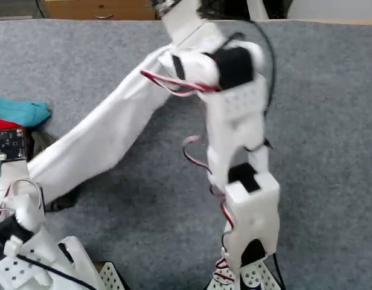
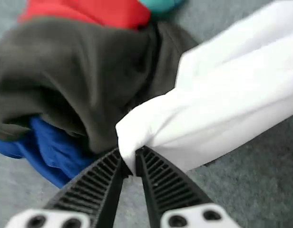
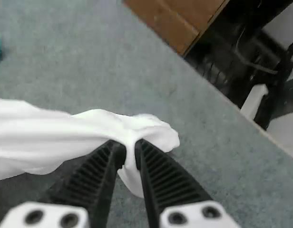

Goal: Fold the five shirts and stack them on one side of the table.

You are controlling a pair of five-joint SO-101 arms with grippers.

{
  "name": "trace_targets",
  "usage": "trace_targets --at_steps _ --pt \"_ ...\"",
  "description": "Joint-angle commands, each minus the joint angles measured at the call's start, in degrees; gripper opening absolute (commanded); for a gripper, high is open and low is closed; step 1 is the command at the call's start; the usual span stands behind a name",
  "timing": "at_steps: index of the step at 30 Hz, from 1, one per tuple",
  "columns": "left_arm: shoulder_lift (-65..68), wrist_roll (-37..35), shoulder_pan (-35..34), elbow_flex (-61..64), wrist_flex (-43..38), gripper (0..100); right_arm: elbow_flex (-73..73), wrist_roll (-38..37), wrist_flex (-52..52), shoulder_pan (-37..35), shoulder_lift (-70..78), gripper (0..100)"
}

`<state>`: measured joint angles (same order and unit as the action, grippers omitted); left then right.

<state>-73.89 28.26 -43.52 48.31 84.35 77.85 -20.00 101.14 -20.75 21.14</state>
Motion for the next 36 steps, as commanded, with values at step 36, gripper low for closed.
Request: trace_targets --at_steps 36 --pt "19.52 -6.59 23.43 -18.77 -8.18 3 -59.30 -7.03 -22.95 18.90 -31.25 1.5"
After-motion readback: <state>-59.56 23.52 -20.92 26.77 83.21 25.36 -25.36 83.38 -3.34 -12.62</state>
